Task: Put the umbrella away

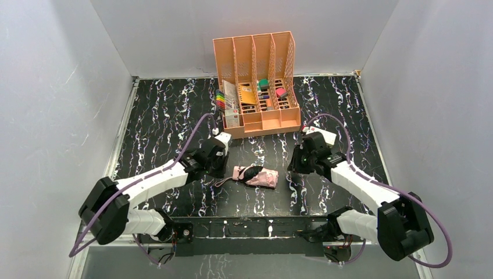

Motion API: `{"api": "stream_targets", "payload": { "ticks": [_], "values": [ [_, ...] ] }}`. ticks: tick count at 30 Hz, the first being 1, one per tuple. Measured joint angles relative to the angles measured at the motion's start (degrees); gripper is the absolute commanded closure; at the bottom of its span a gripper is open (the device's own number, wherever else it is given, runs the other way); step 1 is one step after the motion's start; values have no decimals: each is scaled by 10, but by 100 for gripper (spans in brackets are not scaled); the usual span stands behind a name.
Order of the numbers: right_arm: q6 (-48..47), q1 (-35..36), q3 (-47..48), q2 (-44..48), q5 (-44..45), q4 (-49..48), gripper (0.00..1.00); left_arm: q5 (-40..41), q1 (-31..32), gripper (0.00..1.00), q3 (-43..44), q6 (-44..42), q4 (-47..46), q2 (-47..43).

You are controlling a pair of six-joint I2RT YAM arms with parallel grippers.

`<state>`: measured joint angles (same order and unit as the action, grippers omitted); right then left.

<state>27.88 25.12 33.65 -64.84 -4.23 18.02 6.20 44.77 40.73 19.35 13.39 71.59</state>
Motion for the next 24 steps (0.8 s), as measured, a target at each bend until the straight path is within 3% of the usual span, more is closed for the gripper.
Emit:
{"api": "stream_targets", "payload": {
  "ticks": [4, 6, 10, 17, 24],
  "values": [
    [25, 61, -5, 0, 45, 0, 80, 30, -9, 100, 6, 23, -11, 54],
    [37, 72, -10, -1, 56, 0, 88, 38, -12, 100, 12, 28, -14, 82],
    [55, 78, -17, -9, 70, 0, 94, 43, -16, 100, 26, 32, -29, 132],
    [74, 96, -23, -47, 44, -16, 95, 1, -16, 100, 71, 23, -65, 199],
    [103, 113, -35, -80, -10, -59, 94, -25, 6, 100, 64, 35, -102, 202]
  ]
}}
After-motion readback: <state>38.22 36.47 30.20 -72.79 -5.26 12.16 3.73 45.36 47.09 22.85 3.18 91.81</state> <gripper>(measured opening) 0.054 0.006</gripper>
